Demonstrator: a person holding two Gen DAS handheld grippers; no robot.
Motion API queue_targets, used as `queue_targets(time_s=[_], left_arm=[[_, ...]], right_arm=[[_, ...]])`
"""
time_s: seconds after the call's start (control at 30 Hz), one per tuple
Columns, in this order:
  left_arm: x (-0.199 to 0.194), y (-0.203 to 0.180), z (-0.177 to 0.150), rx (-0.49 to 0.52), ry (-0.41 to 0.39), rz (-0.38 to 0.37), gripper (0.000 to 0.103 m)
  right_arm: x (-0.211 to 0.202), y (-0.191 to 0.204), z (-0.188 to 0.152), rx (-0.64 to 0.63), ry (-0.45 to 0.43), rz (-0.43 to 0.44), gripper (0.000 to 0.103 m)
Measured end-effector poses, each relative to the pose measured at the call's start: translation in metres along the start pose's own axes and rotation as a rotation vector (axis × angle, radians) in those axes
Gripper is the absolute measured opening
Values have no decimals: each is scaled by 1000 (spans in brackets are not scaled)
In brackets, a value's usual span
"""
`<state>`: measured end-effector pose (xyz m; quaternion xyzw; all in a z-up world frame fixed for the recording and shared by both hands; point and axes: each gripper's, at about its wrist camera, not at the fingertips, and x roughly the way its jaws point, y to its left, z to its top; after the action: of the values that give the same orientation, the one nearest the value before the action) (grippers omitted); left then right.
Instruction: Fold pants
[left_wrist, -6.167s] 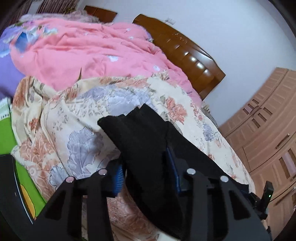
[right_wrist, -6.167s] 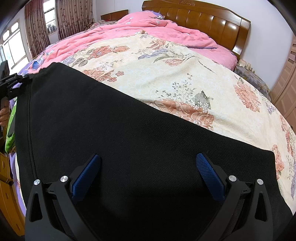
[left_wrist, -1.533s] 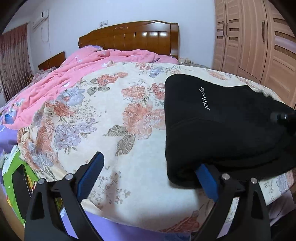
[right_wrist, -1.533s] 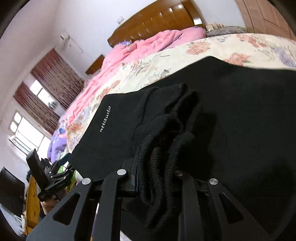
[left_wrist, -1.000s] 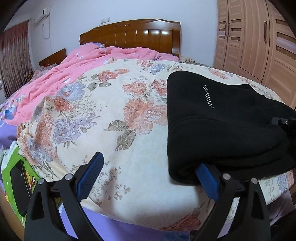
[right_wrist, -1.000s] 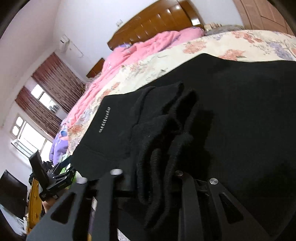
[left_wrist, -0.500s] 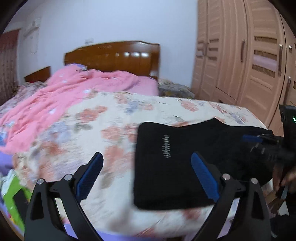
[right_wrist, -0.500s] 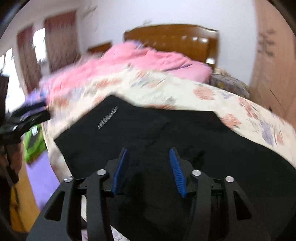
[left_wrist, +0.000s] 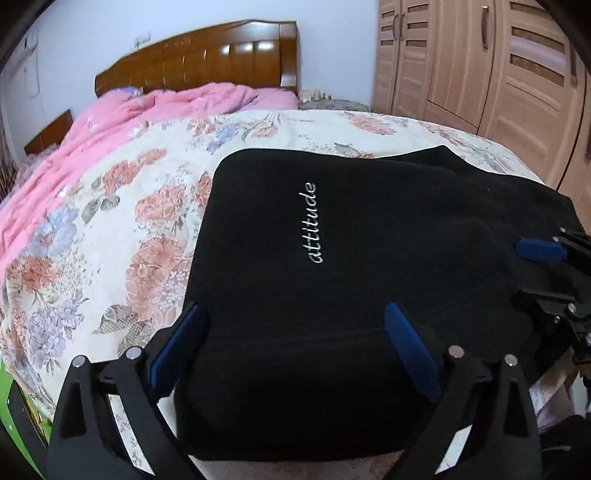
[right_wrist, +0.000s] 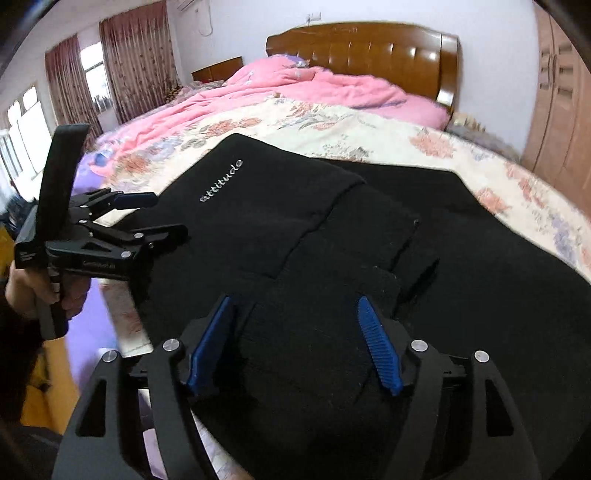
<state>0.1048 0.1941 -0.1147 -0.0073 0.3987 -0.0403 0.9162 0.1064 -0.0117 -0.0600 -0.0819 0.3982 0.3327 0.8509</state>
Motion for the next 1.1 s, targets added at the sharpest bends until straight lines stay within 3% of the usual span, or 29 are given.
queue_targets(time_s=[0.1,0.17,0.3,0.37,0.43,0.53,0.7,0.87,0.93,0.97,1.1], left_arm=[[-17,-2,16,-12,-1,-31,97],[-28,-5,39,-12,-39,-90,98],[0,-10,92,-15,-7,-153,99],[37,-10,110,-14,76,-134,99],[68,-8,114,-1,149,-88,99],[78,-9,107,41,141,-49,101],[78,-15,101,78,109,3,102],[79,-16,100,80,96,13,102],[78,-16,100,81,90,18,102],[78,-16,100,82,87,21,102],[78,-18,99,87,82,32,102]], right_arm=[[-13,-12,12,31,-18,46,74],[-16,-22,31,36,-54,7,74],[14,-30,60,8,-9,-12,74],[35,-37,62,8,49,-17,74],[48,-49,58,46,82,20,85],[49,-68,53,130,80,76,86],[22,-70,54,82,17,-90,87],[18,-129,40,230,58,-352,89],[21,-151,30,304,94,-311,90],[14,-153,30,313,68,-286,90],[1,-153,24,291,109,-338,90]])
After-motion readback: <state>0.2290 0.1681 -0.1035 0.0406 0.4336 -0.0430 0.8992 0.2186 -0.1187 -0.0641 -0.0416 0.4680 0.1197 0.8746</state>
